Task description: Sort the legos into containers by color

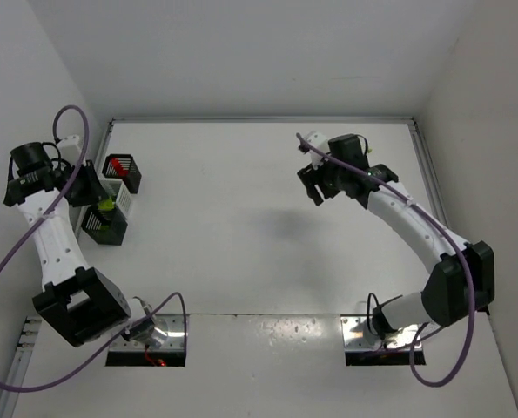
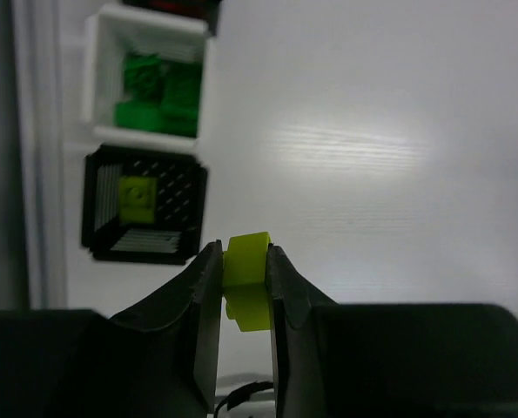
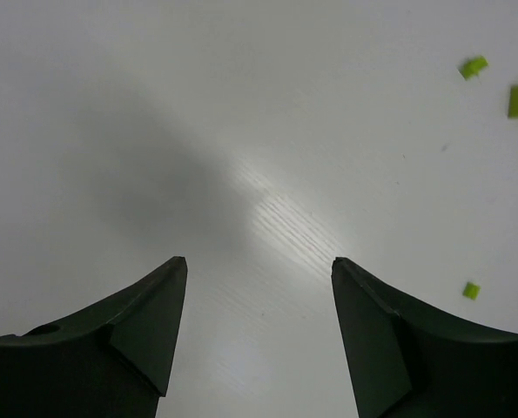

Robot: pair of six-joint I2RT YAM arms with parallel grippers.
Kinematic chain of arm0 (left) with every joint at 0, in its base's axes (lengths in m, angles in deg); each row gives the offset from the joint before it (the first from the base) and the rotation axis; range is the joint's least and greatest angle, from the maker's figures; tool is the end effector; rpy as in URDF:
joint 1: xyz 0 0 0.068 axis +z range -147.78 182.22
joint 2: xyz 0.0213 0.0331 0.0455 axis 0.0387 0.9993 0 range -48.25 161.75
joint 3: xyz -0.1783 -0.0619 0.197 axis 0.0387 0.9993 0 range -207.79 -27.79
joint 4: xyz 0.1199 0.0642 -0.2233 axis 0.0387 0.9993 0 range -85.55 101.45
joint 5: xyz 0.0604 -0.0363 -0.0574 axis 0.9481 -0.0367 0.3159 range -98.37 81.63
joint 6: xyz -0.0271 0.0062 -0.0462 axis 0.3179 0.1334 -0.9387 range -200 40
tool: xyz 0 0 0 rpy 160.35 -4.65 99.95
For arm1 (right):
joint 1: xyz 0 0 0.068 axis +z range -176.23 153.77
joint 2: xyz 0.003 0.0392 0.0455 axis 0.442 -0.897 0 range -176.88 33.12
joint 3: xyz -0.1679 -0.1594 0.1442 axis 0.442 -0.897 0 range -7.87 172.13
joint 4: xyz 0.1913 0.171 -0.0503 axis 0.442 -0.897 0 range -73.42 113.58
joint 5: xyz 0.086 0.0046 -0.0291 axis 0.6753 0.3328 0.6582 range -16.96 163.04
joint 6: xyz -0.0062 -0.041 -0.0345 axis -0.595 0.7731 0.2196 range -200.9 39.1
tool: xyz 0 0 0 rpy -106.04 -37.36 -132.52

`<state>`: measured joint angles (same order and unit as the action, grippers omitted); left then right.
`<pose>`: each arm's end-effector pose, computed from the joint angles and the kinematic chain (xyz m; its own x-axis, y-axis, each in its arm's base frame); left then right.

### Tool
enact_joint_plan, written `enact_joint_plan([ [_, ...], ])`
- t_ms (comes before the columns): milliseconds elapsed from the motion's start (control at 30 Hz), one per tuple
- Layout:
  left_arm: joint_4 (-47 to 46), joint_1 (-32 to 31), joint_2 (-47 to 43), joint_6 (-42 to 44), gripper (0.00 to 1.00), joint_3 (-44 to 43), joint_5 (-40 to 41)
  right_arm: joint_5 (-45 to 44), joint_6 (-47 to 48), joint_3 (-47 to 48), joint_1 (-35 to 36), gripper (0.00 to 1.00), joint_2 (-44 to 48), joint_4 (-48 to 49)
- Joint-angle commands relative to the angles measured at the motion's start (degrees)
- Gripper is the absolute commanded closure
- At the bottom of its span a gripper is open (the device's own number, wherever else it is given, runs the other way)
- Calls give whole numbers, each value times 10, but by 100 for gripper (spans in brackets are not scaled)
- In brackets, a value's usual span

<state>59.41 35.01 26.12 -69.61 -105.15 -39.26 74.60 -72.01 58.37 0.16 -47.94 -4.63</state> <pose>0.2241 0.1226 0.3581 -0.6871 -0.2587 -0.6790 -0.0763 0.9550 -0.2866 0.2784 0.1392 0.2947 -0.5327 -0.4366 -0.7250 -0.5510 0.8291 -0.0945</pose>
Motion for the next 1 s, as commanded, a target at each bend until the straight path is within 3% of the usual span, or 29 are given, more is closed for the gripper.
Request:
enact_joint_plan([
  [0,-4,14,-33,43,100,25,180,29,-12,16,-57,32,-18,-8],
  [167,-27,37,-41,57,100,59,196,93,-46,75,-148,31,-108,-42],
  [367,-85,42,-10,57,100,91,223,113,-51,107,-187,31,-142,-42],
  [633,-129,42,43,51,93,96,206,131,-51,132,-224,31,-177,-42],
  [833,-140,42,65,51,71,91,194,131,-65,165,-252,31,-218,-42],
  [867,-140,42,71,45,61,91,194,125,-70,174,-259,33,-238,-42],
  [967,-146,37,71,45,43,91,182,114,-77,219,-274,37,-270,-57],
])
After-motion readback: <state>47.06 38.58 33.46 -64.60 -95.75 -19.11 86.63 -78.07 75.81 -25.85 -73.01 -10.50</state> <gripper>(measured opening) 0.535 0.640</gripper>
